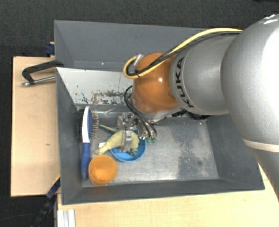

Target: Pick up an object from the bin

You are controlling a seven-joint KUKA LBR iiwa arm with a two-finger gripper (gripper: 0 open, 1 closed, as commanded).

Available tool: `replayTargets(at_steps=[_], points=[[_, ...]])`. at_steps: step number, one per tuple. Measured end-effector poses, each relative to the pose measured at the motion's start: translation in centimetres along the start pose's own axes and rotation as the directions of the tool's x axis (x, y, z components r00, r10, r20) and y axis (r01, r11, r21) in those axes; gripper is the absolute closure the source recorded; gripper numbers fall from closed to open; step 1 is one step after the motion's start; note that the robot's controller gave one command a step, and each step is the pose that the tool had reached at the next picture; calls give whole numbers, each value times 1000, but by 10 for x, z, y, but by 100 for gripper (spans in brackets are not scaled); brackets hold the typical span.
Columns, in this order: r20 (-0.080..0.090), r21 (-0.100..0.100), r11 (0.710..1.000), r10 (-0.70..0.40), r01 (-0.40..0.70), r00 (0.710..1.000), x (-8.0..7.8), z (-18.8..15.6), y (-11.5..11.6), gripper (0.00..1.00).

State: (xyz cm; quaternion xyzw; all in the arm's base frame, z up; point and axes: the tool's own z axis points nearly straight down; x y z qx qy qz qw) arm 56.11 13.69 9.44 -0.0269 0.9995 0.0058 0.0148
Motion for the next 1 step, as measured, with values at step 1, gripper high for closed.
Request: replayTargets(at_steps=[1], points=[[-15, 5, 987, -161, 161, 987, -8, -180, 7, 100]])
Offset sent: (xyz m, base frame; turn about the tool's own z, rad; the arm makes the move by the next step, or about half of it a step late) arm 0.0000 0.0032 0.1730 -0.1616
